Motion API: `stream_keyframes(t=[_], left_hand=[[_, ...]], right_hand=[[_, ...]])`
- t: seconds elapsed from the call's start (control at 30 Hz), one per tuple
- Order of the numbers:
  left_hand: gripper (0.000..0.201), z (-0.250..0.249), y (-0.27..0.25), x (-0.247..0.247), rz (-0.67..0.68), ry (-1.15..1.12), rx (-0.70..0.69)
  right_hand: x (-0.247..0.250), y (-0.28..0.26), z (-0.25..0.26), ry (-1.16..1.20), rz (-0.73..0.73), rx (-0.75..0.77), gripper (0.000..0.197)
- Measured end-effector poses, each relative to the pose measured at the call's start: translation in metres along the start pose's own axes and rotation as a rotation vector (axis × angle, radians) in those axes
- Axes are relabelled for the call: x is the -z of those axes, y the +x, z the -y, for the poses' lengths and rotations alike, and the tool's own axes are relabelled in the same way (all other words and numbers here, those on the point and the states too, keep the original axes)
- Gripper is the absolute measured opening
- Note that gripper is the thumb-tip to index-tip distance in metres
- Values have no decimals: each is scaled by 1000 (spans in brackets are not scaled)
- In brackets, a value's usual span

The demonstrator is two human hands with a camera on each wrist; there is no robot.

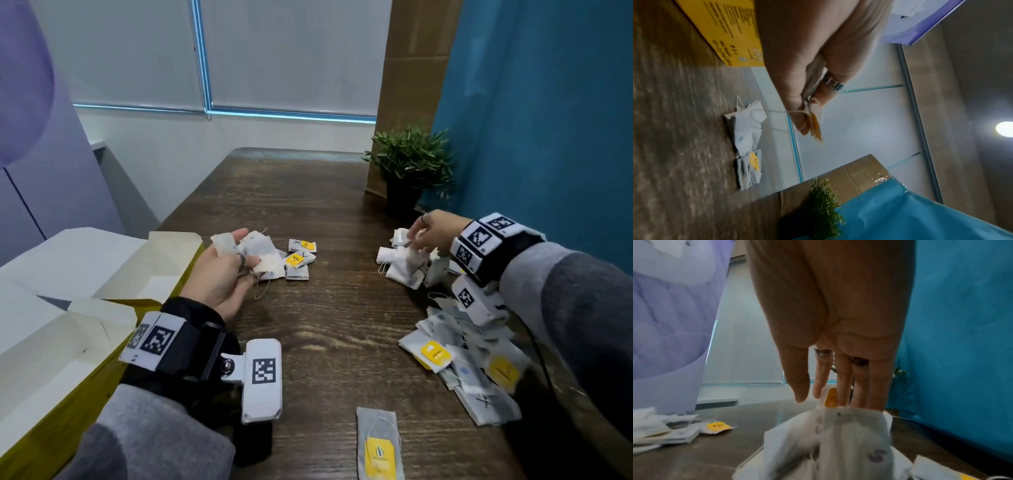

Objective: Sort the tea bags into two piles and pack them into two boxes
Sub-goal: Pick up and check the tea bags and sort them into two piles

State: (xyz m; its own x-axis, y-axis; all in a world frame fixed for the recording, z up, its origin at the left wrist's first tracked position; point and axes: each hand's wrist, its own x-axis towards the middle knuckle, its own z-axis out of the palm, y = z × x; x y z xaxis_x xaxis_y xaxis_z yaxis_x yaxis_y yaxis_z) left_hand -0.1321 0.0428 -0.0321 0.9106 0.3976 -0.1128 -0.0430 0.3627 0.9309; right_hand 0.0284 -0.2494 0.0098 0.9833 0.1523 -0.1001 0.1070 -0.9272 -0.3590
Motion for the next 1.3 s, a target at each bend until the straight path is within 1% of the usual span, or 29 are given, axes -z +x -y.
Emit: stream_keyframes(t=[0.03, 0.07, 0.13, 0.2, 0.3, 0.4, 0.47, 0.53, 0.6, 0.67, 0.77, 0.8, 0.87, 0.9, 0.93, 0.97, 1.07, 1.1, 1.17, 1.23, 1.3], left_hand=[[47, 2, -1, -1, -1, 40, 7], [47, 5, -1, -4, 3, 86, 12], [45, 8, 0, -11, 25, 171, 12], [41, 7, 6, -21, 28, 265, -4], [27, -3, 25, -36, 17, 433, -32], [27, -11, 44, -46, 62, 614, 3], [26, -12, 54, -48, 58, 819, 19], [31, -13, 62, -48, 78, 1066, 15], [32, -15, 68, -46, 108, 1239, -12], [35, -19, 71, -46, 96, 1384, -50], [41, -26, 62, -51, 45, 1656, -175], [41, -27, 55, -55, 57, 1697, -216], [34, -25, 35, -67, 173, 1653, -269], [25, -23, 22, -73, 253, 1597, -291], [15, -21, 8, -77, 330, 1540, -284], [6, -18, -8, -82, 418, 1496, -252], [4, -5, -50, -90, 687, 1478, -105], [7, 0, -61, -91, 780, 1475, -40], [23, 11, -78, -91, 950, 1501, 66], [38, 21, -91, -90, 1061, 1549, 80], [46, 29, -100, -90, 1106, 1548, 73]], right_hand=[[0, -1, -5, -88, 3, 18, 22], [2, -3, -9, -127, -3, 34, 26], [9, -9, -15, -111, -12, 52, 30], [16, -16, -17, -78, -14, 70, 28], [24, -26, -18, -90, 2, 123, 27], [25, -35, -19, -96, 56, 149, 23], [22, -40, -20, -110, 108, 153, 23], [21, -43, -22, -137, 139, 154, 26], [22, -46, -24, -165, 145, 151, 27], [25, -49, -26, -185, 137, 150, 29], [33, -57, -28, -124, 123, 157, 27], [35, -61, -29, -94, 118, 163, 25], [35, -68, -31, -44, 120, 172, 18], [34, -72, -32, -31, 135, 178, 13], [33, -76, -34, -36, 165, 189, 9], [31, -81, -35, -57, 208, 201, 7], [22, -96, -40, -111, 342, 200, 15], [17, -100, -43, -106, 382, 187, 15], [8, -105, -47, -112, 421, 170, 16], [2, -109, -52, -174, 384, 162, 24], [-1, -112, -55, -245, 361, 167, 27]])
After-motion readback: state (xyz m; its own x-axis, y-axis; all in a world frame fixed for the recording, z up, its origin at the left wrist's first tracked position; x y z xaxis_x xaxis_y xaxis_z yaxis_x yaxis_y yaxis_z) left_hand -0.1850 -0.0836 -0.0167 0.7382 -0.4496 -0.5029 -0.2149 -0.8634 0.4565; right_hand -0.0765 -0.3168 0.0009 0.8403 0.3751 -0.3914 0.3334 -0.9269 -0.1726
